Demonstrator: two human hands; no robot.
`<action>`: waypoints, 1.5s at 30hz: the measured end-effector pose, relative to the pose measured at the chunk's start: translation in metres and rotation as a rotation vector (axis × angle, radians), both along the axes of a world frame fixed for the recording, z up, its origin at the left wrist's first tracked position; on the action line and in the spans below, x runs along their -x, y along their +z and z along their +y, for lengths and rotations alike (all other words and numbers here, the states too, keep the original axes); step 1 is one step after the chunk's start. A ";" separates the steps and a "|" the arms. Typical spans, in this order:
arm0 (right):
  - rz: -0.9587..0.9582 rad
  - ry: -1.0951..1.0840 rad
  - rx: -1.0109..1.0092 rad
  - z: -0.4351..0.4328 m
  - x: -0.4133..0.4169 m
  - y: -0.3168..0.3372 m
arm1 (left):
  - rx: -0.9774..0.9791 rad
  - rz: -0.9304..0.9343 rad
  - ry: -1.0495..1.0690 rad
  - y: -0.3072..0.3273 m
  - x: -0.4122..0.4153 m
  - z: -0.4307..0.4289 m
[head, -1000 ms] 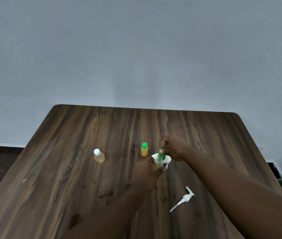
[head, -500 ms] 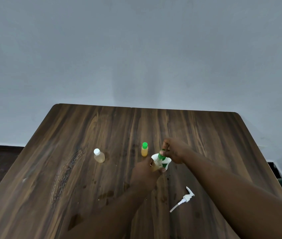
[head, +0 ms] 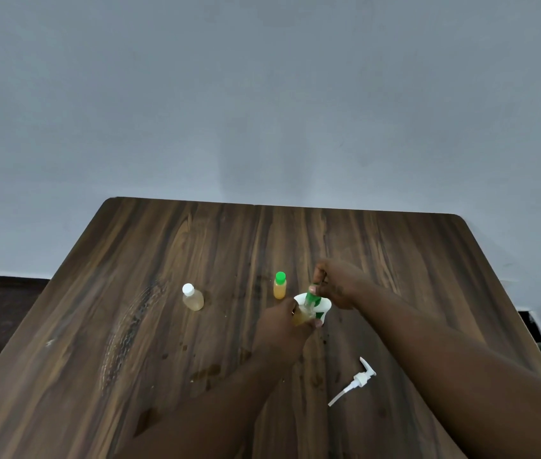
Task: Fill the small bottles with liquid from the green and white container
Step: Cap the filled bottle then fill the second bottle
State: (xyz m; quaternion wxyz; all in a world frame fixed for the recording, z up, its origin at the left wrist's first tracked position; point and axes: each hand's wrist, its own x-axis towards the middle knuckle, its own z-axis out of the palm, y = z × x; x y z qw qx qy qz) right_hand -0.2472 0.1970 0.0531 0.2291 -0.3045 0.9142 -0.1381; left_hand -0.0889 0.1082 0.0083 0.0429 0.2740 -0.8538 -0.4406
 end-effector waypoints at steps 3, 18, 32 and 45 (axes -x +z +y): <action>-0.023 -0.008 0.012 0.002 -0.004 -0.006 | 0.013 -0.021 -0.018 -0.004 -0.003 0.000; -0.032 -0.017 0.040 0.002 -0.002 0.001 | 0.000 0.011 0.003 -0.001 -0.002 0.001; -0.041 -0.026 0.052 0.005 -0.010 -0.004 | -0.005 0.005 -0.006 -0.003 -0.006 0.001; -0.024 -0.023 0.032 0.002 -0.008 0.004 | -0.008 0.008 0.015 0.000 -0.004 0.003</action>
